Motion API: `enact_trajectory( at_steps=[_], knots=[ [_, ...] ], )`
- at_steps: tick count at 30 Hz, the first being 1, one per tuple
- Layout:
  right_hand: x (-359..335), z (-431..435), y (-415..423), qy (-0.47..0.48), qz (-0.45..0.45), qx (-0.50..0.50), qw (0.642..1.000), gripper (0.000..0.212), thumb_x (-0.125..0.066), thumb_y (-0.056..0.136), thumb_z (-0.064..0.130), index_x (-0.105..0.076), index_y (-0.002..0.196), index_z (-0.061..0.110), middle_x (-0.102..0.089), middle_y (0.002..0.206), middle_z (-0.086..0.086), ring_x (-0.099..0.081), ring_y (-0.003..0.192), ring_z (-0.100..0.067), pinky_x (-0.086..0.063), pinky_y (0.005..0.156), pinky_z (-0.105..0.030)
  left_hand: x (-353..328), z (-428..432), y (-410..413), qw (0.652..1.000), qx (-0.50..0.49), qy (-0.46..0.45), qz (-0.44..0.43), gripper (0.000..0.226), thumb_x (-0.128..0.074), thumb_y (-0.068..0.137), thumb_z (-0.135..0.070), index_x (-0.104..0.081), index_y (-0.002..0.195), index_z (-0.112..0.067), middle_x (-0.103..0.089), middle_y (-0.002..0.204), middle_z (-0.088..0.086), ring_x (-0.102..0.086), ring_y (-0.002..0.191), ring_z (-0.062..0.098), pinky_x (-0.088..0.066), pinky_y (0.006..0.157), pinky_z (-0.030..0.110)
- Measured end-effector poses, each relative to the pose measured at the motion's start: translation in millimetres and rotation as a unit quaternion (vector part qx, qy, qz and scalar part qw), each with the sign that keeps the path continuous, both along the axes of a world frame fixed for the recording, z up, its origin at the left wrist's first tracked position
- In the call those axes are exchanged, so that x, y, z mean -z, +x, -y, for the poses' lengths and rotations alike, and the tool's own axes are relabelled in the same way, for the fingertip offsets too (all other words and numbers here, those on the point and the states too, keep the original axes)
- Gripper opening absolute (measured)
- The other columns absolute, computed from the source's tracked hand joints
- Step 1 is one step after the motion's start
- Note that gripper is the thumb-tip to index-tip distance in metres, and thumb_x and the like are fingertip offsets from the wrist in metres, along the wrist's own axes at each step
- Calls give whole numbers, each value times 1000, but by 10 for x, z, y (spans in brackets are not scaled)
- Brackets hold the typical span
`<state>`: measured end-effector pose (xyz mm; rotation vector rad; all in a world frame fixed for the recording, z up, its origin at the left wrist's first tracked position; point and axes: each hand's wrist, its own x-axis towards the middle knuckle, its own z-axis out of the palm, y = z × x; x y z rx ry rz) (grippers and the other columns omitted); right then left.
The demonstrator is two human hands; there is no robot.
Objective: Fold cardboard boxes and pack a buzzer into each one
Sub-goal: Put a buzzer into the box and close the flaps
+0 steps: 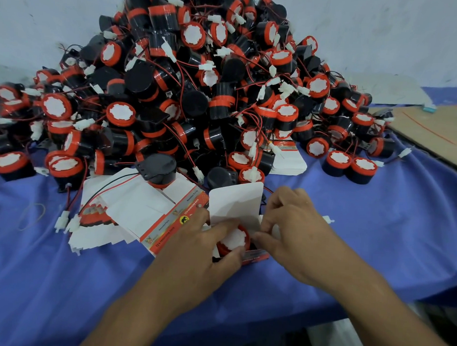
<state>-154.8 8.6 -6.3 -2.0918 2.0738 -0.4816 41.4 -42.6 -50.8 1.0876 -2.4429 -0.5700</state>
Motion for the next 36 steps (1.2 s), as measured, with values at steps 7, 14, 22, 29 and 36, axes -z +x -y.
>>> enact_trajectory(
  at_steps=[7, 14, 22, 29, 36],
  knots=[
    [-87, -86, -6, 31, -24, -59, 998, 34, -53, 100, 47, -77, 85, 28, -46, 137, 11, -35, 116, -13, -35, 98, -28, -40, -24, -22, 1000, 14, -3, -21, 51, -45, 90, -62, -47, 139, -47, -31, 138, -17, -37, 122, 2, -32, 94, 9],
    [-121, -154, -52, 64, -12, -66, 996, 33, -50, 100, 50, -77, 95, 31, -36, 146, 14, -33, 115, -9, -34, 96, -26, -86, -72, -67, 997, -3, -18, -76, 44, -55, 84, -58, -63, 121, -36, -30, 129, -15, -41, 113, 0, -34, 86, -4],
    [-178, -180, 92, 83, -121, -54, 988, 46, -34, 101, 59, -70, 112, 33, -15, 159, 9, -23, 136, -16, -32, 108, -35, -66, -126, -102, 991, -45, -43, -121, 68, -72, 76, -58, -32, 127, -38, -27, 126, -16, -42, 112, 7, -35, 81, 4],
    [-19, -169, -28, 64, 14, -27, 998, 27, -49, 104, 39, -74, 101, 31, -34, 147, 9, -35, 129, -18, -35, 103, -30, -65, -99, -68, 986, -41, -64, -149, 54, -70, 74, -43, -45, 120, -30, -36, 118, -13, -44, 105, 0, -34, 86, 0],
    [123, -5, 25, 27, 204, 88, 975, 28, -74, 86, 26, -63, 63, 38, -51, 118, 16, -47, 115, -6, -39, 87, -17, -40, -46, -54, 993, -31, -50, -107, 45, -49, 77, -61, -63, 107, -29, -34, 109, -21, -46, 104, 1, -44, 71, 9]
  ],
)
